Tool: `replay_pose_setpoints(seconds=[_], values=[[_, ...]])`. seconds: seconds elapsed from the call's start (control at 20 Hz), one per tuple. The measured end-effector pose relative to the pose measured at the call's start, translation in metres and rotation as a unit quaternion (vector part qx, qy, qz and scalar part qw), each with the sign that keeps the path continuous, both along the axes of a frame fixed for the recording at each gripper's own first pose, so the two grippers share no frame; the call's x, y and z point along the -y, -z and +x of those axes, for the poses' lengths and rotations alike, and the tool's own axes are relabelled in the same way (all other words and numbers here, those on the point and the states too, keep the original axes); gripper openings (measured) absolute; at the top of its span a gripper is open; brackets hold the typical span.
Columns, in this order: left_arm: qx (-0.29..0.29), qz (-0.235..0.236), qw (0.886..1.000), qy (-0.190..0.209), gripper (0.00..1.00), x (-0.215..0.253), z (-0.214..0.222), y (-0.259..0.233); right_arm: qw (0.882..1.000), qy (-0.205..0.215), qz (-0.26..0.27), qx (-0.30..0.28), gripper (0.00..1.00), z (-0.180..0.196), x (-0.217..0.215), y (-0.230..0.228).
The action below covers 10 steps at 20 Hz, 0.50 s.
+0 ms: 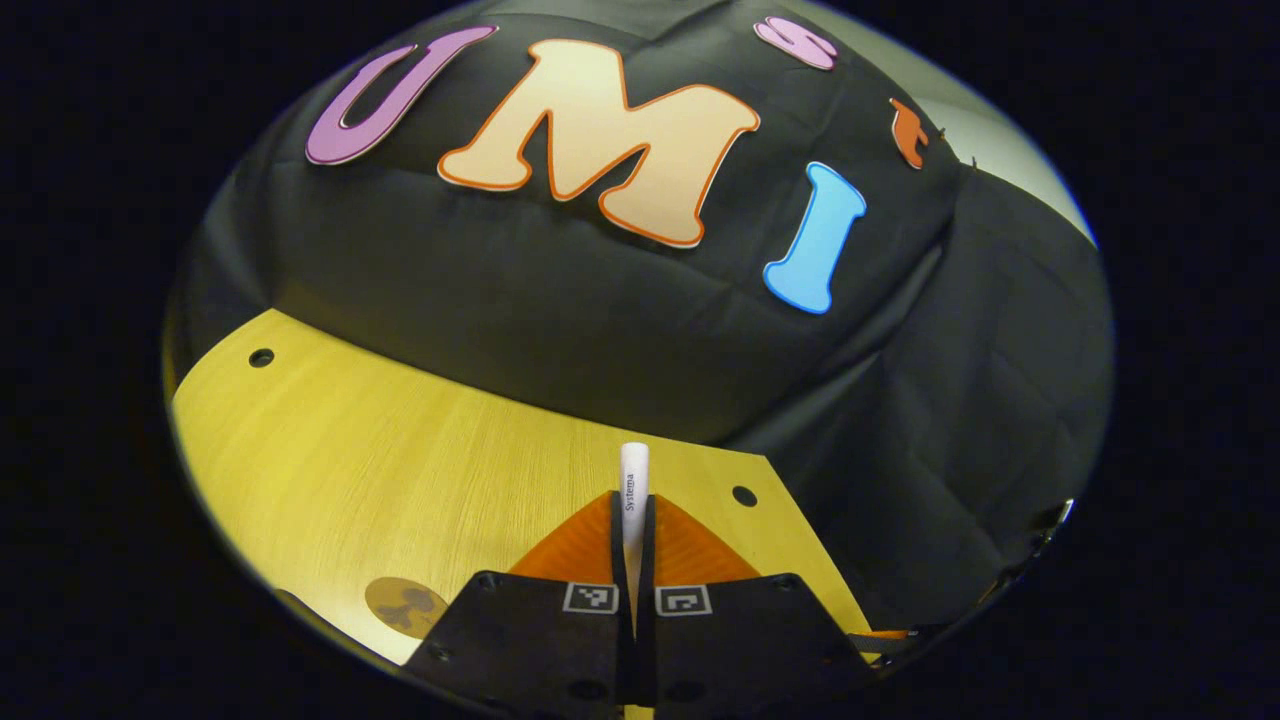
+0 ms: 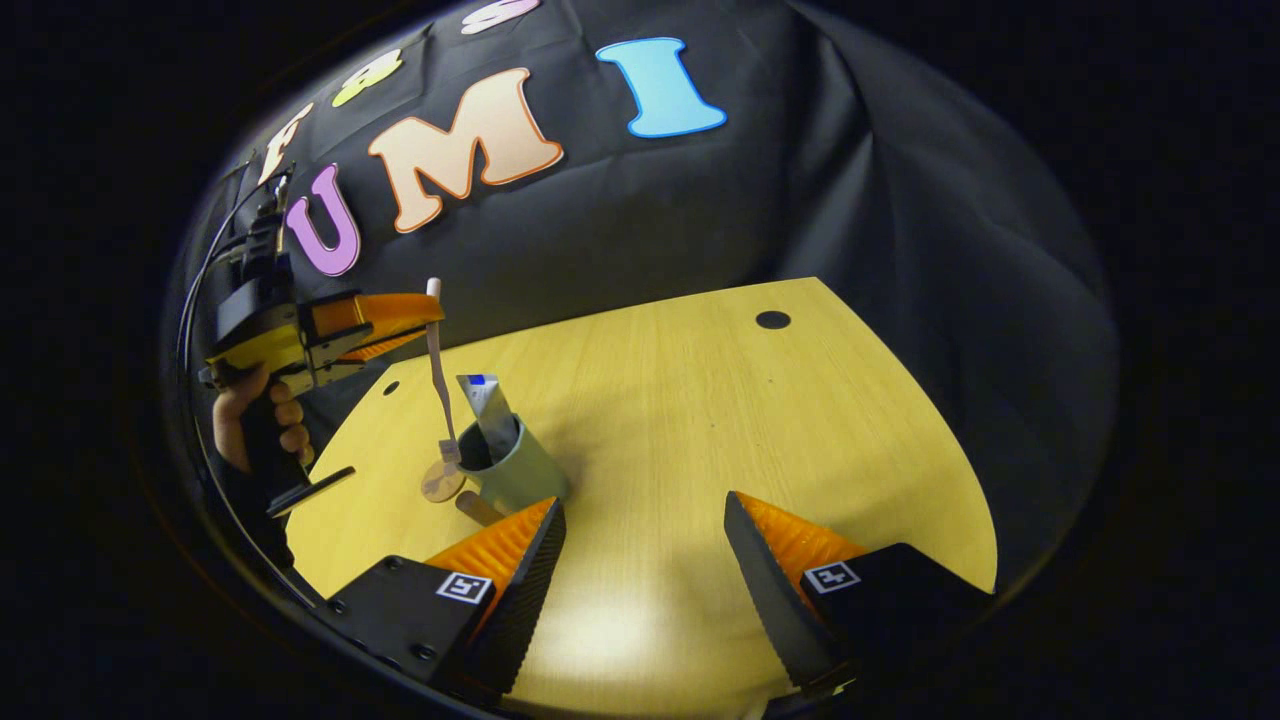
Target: Put the toothbrush and toothpaste on the desktop into the cup, then pick up the cup and place it on the coaster on the desktop.
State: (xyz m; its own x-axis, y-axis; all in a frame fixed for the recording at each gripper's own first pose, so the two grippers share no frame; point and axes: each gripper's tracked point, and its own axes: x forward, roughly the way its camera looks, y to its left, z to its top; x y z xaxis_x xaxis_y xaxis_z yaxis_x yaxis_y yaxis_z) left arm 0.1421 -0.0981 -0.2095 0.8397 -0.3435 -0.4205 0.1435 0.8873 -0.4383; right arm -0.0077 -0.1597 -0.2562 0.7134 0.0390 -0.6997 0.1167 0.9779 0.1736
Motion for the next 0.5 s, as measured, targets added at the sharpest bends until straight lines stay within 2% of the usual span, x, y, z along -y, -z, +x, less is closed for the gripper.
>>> replay_pose_setpoints(seconds=[0.15, 0.25, 0.35, 0.5], values=[[0.006, 0.007, 1.0, -0.021, 0.0, -0.007, 0.002, 0.011, 1.0, 0.017, -0.001, -0.009, 0.97, -0.007, 0.017, 0.002], [0.034, 0.021, 0.999, -0.03, 0.0, -0.01, 0.003, 0.01, 1.0, 0.022, 0.0, -0.011, 0.97, -0.007, 0.025, 0.003], [0.043, 0.031, 0.998, -0.021, 0.0, -0.003, -0.003, 0.013, 1.0, 0.022, 0.001, -0.014, 0.97, -0.006, 0.027, 0.006], [0.026, 0.046, 0.998, -0.018, 0.0, -0.001, -0.017, 0.025, 1.0, 0.011, 0.009, -0.011, 0.97, -0.003, 0.022, 0.003]])
